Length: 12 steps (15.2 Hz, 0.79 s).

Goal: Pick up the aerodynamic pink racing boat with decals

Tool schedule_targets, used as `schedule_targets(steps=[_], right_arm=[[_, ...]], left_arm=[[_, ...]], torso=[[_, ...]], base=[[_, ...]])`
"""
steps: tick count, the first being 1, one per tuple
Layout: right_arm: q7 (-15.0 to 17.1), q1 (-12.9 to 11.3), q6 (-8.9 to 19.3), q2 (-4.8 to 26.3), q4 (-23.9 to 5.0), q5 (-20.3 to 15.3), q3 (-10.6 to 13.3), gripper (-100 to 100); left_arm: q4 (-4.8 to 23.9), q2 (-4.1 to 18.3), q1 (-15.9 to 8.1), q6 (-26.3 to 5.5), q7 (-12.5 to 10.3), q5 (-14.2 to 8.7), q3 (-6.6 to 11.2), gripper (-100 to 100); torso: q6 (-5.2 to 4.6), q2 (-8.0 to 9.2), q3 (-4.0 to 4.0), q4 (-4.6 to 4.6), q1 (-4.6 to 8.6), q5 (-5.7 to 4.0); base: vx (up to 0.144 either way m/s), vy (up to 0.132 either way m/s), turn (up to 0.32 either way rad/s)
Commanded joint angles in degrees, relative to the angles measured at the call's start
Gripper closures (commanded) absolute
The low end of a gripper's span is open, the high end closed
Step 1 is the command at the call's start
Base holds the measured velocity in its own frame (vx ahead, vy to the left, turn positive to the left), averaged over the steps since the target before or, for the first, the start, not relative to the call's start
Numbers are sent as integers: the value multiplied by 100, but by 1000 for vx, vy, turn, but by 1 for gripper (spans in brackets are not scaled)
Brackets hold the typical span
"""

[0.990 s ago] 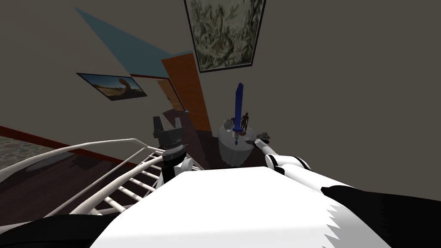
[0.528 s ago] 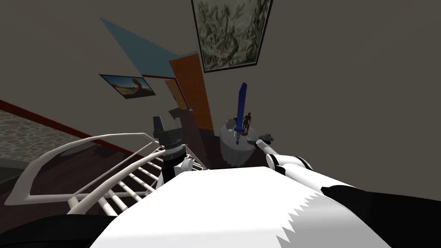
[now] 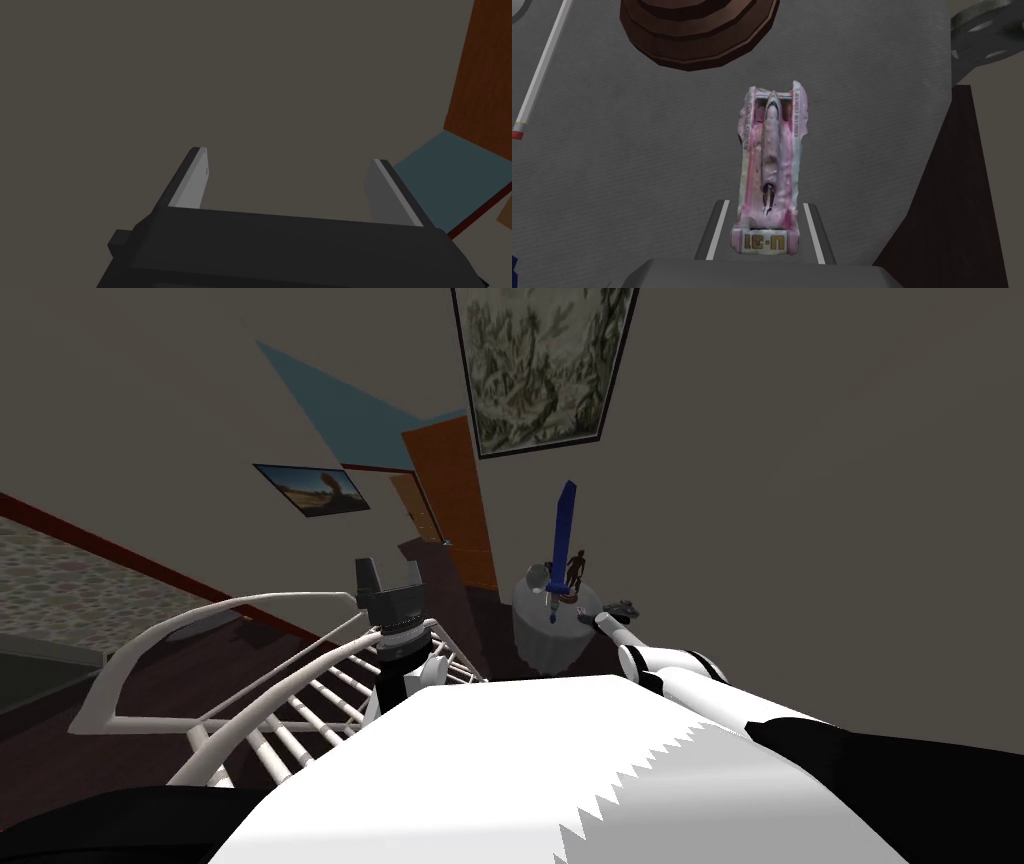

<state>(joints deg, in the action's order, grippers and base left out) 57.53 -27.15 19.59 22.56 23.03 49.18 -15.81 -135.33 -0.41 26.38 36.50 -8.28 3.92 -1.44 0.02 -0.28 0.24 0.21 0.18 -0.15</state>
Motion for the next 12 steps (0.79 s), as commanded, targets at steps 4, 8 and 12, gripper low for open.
schedule_targets(steps=[4,8,12], right_arm=[[-126,20,322,-136,334,-89,186,100],[-149,25,407,-173,427,-116,236,100],[-239,45,745,-322,797,-225,433,100]], left_arm=[[0,-1,0,0,0,0,0,0],[-1,0,1,0,0,0,0,0],[0,0,1,0,0,0,0,0]], torso=[[-7,15,-6,2,-22,3],[6,-37,21,6,-23,5],[6,-38,21,7,-29,5]], base=[[-16,62,-276],[87,45,-199],[81,64,-270]])
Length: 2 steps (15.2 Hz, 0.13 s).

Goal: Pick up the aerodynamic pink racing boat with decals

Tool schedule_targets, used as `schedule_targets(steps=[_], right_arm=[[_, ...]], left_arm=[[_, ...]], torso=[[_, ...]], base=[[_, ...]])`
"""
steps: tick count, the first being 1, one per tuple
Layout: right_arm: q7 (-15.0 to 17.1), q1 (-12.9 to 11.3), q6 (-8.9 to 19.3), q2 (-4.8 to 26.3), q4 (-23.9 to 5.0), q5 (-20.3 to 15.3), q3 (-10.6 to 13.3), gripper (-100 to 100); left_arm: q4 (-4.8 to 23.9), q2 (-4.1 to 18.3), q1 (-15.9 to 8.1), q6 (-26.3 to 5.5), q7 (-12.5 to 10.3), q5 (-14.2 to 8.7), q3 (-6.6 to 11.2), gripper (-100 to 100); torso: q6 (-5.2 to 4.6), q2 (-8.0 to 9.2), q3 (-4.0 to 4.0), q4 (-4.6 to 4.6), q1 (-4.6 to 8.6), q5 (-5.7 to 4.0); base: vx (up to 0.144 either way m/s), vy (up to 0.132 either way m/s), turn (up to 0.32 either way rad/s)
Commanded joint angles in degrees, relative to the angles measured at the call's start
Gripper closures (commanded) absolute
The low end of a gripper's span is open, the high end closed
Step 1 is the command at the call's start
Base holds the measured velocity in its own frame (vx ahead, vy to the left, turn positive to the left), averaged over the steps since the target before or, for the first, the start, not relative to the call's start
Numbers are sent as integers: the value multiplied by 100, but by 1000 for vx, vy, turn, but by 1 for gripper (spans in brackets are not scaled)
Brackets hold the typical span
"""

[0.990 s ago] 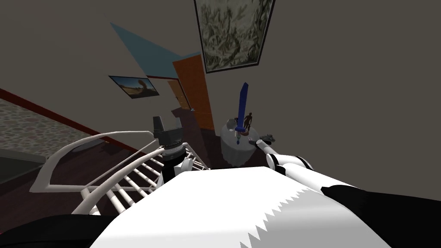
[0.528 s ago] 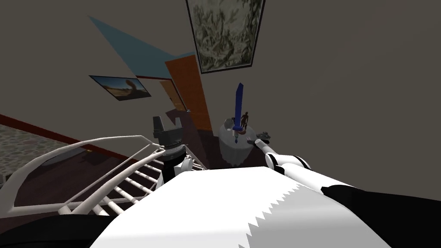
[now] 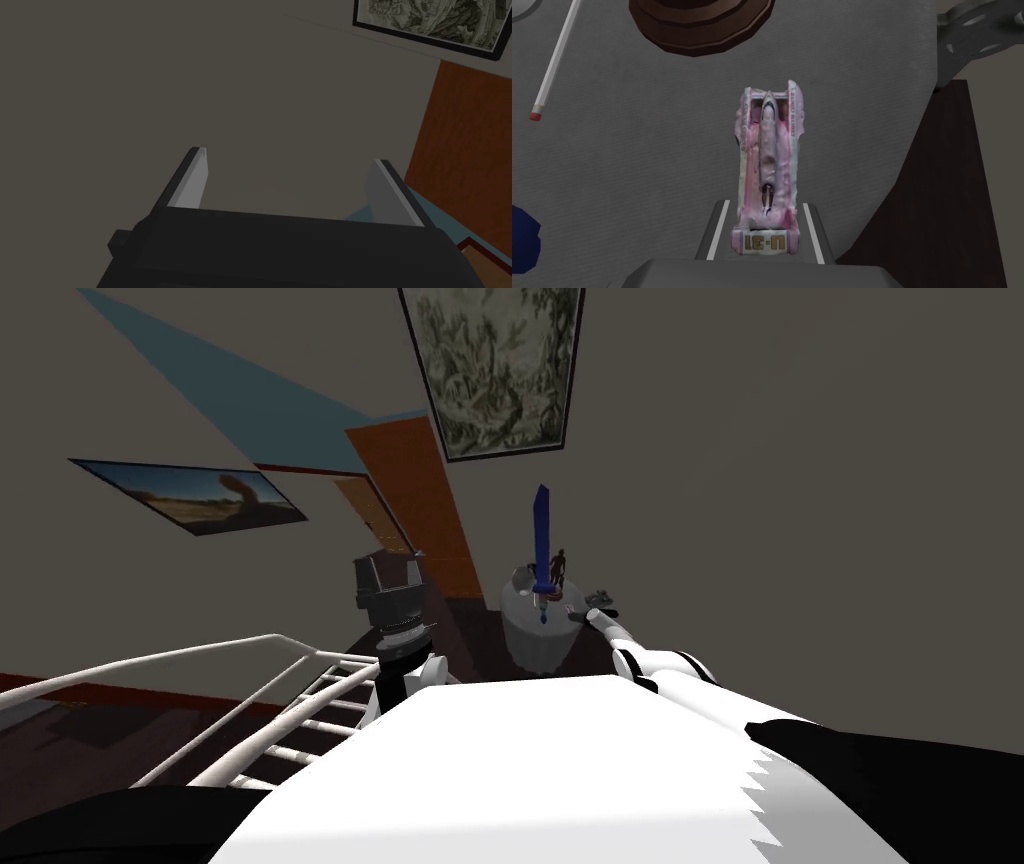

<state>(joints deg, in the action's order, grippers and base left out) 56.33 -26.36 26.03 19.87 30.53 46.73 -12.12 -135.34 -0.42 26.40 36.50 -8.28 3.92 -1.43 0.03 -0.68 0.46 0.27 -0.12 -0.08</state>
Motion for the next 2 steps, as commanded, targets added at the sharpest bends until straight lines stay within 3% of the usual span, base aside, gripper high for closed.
schedule_targets(steps=[1,2], right_arm=[[-141,-29,186,-90,140,-7,114,100],[-99,-47,55,-40,1,37,47,100]], left_arm=[[0,0,0,0,0,0,0,0],[0,0,0,0,0,0,0,0]], torso=[[0,0,0,0,0,0],[-3,-2,2,2,-6,0]], base=[[95,94,-439],[52,71,-169]])
